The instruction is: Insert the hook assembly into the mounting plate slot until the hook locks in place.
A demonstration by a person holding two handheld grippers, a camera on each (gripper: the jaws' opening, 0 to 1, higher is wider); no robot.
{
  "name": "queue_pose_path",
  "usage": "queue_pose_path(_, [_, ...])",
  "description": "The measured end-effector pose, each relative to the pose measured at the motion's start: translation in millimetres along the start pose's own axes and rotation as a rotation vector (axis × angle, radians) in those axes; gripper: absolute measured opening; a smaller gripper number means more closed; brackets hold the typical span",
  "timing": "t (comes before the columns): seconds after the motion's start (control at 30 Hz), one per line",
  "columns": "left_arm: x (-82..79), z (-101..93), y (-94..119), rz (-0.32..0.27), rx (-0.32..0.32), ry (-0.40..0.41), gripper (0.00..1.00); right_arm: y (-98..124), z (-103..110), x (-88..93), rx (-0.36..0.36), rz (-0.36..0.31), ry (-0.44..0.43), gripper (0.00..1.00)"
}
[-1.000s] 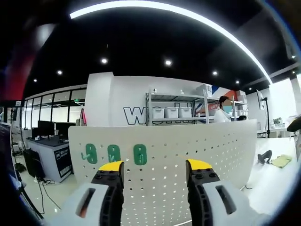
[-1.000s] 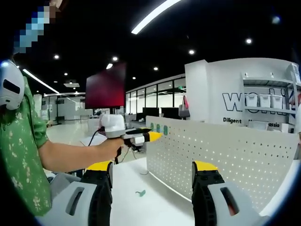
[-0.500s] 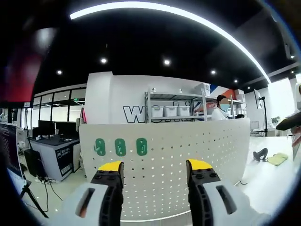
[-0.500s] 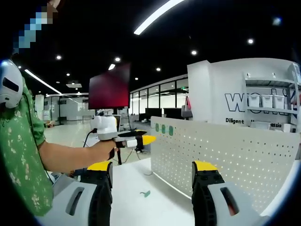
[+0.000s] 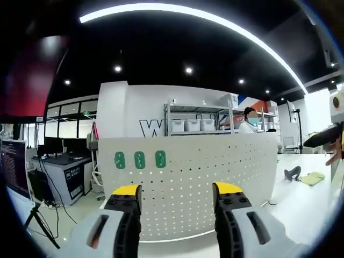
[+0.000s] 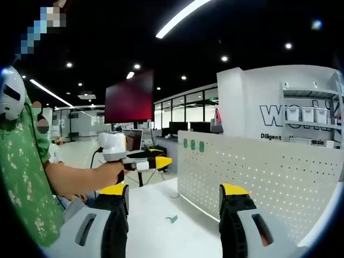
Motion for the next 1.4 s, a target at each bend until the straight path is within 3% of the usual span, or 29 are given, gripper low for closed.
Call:
queue_pose_path(0.37, [2.6,0.4,32.4,0.011,-0.017,0.005,0.55,2.4,12.2,3.6,-0.017,0.009,0.000,0.70])
queue_pose_path(1.03, [9.6,-16.5,84.1,0.019,-0.005,0.007,0.54,8.6,24.5,15.9,-0.033,0.034,-0.011,0.69])
queue_pose_path(1.4, [18.4,-19.6,89.0,0.036,0.003,0.012,0.54,1.8,25.6,27.1,-0.041,0.055,-0.020,0.69])
Point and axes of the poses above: the point that each gripper's makers call its tool centre point, and the gripper's own axes: y roughly backward along the fingers, z roughly to its left, x roughly out of its underside, the point moved 6 cm from there along y, roughly backward along the fingers, and after that the axes turned 9 degrees about x, right-handed, at the moved point
